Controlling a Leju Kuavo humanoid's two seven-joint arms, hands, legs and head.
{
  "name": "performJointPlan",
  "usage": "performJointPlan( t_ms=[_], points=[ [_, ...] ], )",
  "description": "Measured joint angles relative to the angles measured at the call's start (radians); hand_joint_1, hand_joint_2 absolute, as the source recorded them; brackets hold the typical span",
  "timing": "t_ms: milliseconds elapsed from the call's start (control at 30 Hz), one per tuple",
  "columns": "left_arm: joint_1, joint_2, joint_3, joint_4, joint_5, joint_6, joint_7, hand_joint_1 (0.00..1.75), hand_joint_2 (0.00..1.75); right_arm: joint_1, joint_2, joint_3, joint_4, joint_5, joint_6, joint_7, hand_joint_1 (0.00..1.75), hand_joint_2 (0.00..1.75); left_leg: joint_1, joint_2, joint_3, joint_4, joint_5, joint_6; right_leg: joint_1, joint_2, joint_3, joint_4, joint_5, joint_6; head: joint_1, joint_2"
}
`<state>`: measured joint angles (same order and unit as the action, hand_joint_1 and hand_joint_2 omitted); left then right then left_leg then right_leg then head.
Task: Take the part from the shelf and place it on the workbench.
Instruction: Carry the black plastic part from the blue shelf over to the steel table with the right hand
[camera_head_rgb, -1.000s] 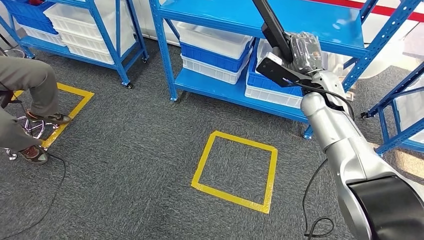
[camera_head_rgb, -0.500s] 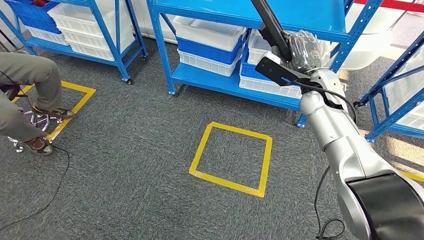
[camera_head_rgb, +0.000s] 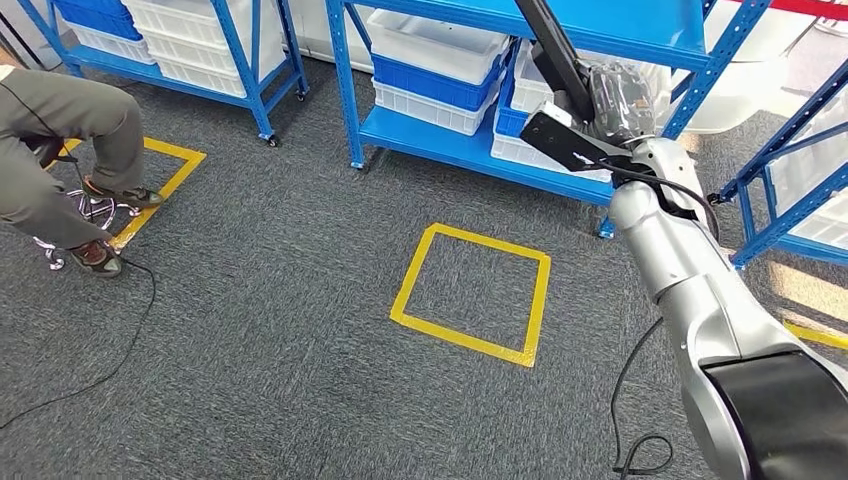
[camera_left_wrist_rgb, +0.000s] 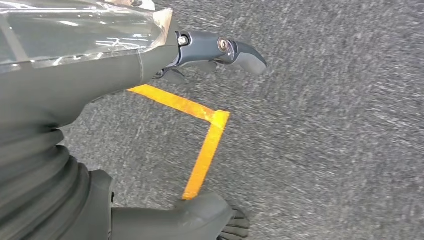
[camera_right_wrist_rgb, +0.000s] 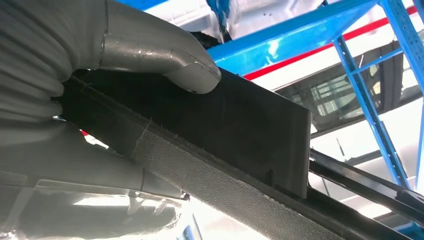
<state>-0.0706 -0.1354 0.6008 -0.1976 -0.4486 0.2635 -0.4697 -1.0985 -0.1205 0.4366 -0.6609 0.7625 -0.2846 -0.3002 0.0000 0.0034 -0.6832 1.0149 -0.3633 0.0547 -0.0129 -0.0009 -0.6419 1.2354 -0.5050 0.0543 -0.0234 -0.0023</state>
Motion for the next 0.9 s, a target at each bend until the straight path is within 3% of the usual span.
performJointPlan(
  t_ms=[67, 100, 133, 200, 233, 300, 367, 400, 433, 467, 500, 567, 600, 633, 733, 800, 867, 900],
  points=[
    [0.000, -0.001, 0.000, 0.000, -0.001, -0.004, -0.002, 0.00, 1.75, -0.005, 0.001, -0.001, -0.003, 0.002, 0.000, 0.001, 1.75, 1.75, -0.002, 0.000, -0.020, 0.000, 0.024, -0.008, 0.008, 0.000, 0.108, -0.146, -0.009, -0.010, -0.001, 0.000],
    [0.000, -0.002, 0.000, 0.000, -0.002, -0.006, -0.004, 0.00, 1.75, -0.008, 0.001, -0.002, -0.005, 0.004, 0.000, 0.002, 1.75, 1.75, -0.003, 0.001, -0.025, -0.001, 0.036, -0.013, 0.013, 0.000, 0.141, -0.201, -0.021, -0.018, -0.001, 0.000],
    [0.000, -0.003, 0.000, 0.000, -0.004, -0.008, -0.005, 0.00, 1.75, -0.010, 0.001, -0.002, -0.007, 0.005, 0.000, 0.004, 1.75, 1.75, -0.003, 0.001, -0.028, -0.004, 0.047, -0.019, 0.018, 0.000, 0.156, -0.233, -0.031, -0.027, -0.002, 0.000],
    [0.000, -0.003, 0.000, 0.000, -0.010, -0.010, -0.007, 0.00, 1.75, -0.012, -0.001, -0.004, -0.007, 0.008, 0.001, 0.007, 1.75, 1.75, -0.001, -0.001, -0.031, -0.009, 0.059, -0.030, 0.012, -0.002, 0.147, -0.243, -0.019, -0.041, -0.001, 0.000],
    [0.000, -0.003, 0.000, 0.000, -0.012, -0.010, -0.007, 0.00, 1.75, -0.011, -0.002, -0.005, -0.008, 0.008, 0.003, 0.009, 1.75, 1.75, 0.001, -0.004, -0.038, 0.000, 0.043, -0.036, 0.007, -0.004, 0.143, -0.244, -0.008, -0.051, -0.001, 0.000],
    [0.000, -0.002, 0.000, 0.000, -0.014, -0.011, -0.007, 0.00, 1.75, -0.011, -0.001, -0.006, -0.011, 0.009, 0.007, 0.013, 1.75, 1.75, 0.008, -0.007, -0.063, 0.072, -0.043, -0.048, -0.002, -0.007, 0.127, -0.247, 0.018, -0.066, -0.002, 0.000],
    [-0.002, -0.003, 0.000, 0.000, -0.016, -0.013, -0.007, 0.00, 1.75, -0.010, -0.002, -0.007, -0.015, 0.010, 0.011, 0.017, 1.75, 1.75, 0.015, -0.006, -0.090, 0.203, -0.133, -0.061, -0.002, -0.006, 0.100, -0.245, 0.042, -0.071, -0.004, 0.000],
    [-0.003, -0.003, 0.000, 0.000, -0.018, -0.014, -0.007, 0.00, 1.75, -0.010, -0.003, -0.008, -0.016, 0.011, 0.012, 0.018, 1.75, 1.75, 0.019, -0.006, -0.094, 0.256, -0.147, -0.067, -0.002, -0.006, 0.087, -0.245, 0.053, -0.068, -0.005, 0.000],
    [-0.004, -0.003, 0.000, 0.000, -0.020, -0.015, -0.008, 0.00, 1.75, -0.008, -0.004, -0.008, -0.018, 0.012, 0.014, 0.020, 1.75, 1.75, 0.023, -0.006, -0.082, 0.278, -0.139, -0.072, -0.003, -0.006, 0.074, -0.243, 0.063, -0.064, -0.005, 0.000],
    [-0.006, -0.003, 0.000, 0.000, -0.021, -0.016, -0.008, 0.00, 1.75, -0.008, -0.007, -0.009, -0.020, 0.013, 0.015, 0.020, 1.75, 1.75, 0.028, -0.006, -0.055, 0.266, -0.119, -0.076, -0.004, -0.006, 0.062, -0.241, 0.071, -0.060, -0.005, 0.000],
    [-0.009, -0.003, 0.000, 0.000, -0.022, -0.017, -0.008, 0.00, 1.75, -0.007, -0.011, -0.010, -0.023, 0.013, 0.015, 0.021, 1.75, 1.75, 0.033, -0.006, -0.010, 0.219, -0.100, -0.079, -0.006, -0.006, 0.050, -0.237, 0.078, -0.054, -0.005, 0.000],
    [-0.015, -0.004, 0.000, 0.000, -0.023, -0.017, -0.007, 0.00, 1.75, -0.008, -0.018, -0.013, -0.032, 0.013, 0.016, 0.021, 1.75, 1.75, 0.036, -0.008, 0.084, 0.097, -0.104, -0.081, -0.006, -0.007, 0.030, -0.227, 0.088, -0.042, -0.005, 0.000],
    [-0.018, -0.005, 0.000, -0.001, -0.023, -0.017, -0.007, 0.00, 1.75, -0.010, -0.022, -0.015, -0.035, 0.013, 0.016, 0.022, 1.75, 1.75, 0.034, -0.010, 0.113, 0.052, -0.115, -0.079, -0.005, -0.008, 0.023, -0.223, 0.092, -0.035, -0.004, 0.000],
    [-0.020, -0.005, 0.000, -0.001, -0.023, -0.018, -0.007, 0.00, 1.75, -0.010, -0.025, -0.016, -0.038, 0.012, 0.016, 0.023, 1.75, 1.75, 0.029, -0.011, 0.122, 0.030, -0.125, -0.074, -0.003, -0.008, 0.017, -0.222, 0.099, -0.027, -0.003, 0.000],
    [-0.022, -0.006, -0.001, -0.001, -0.023, -0.019, -0.007, 0.00, 1.75, -0.008, -0.033, -0.017, -0.041, 0.012, 0.022, 0.023, 1.75, 1.75, 0.018, -0.006, 0.105, 0.012, -0.104, -0.034, -0.004, -0.008, -0.003, -0.213, 0.104, -0.005, -0.002, 0.000],
    [-0.023, -0.006, 0.000, -0.002, -0.022, -0.019, -0.007, 0.00, 1.75, -0.006, -0.040, -0.017, -0.042, 0.012, 0.027, 0.025, 1.75, 1.75, 0.015, -0.003, 0.087, 0.006, -0.083, -0.009, -0.007, -0.006, -0.037, -0.147, 0.049, -0.013, 0.001, 0.000],
    [-0.023, -0.005, 0.000, -0.002, -0.021, -0.019, -0.008, 0.00, 1.75, -0.004, -0.044, -0.017, -0.043, 0.013, 0.029, 0.027, 1.75, 1.75, 0.012, -0.002, 0.063, 0.006, -0.065, 0.000, -0.006, -0.004, -0.082, -0.014, -0.027, -0.022, 0.004, 0.000],
    [-0.023, -0.006, 0.000, -0.002, -0.020, -0.020, -0.008, 0.00, 1.75, -0.003, -0.044, -0.016, -0.043, 0.014, 0.030, 0.028, 1.75, 1.75, 0.010, -0.002, 0.051, 0.006, -0.056, 0.001, -0.005, -0.003, -0.094, 0.042, -0.049, -0.020, 0.004, 0.000]
  ],
)
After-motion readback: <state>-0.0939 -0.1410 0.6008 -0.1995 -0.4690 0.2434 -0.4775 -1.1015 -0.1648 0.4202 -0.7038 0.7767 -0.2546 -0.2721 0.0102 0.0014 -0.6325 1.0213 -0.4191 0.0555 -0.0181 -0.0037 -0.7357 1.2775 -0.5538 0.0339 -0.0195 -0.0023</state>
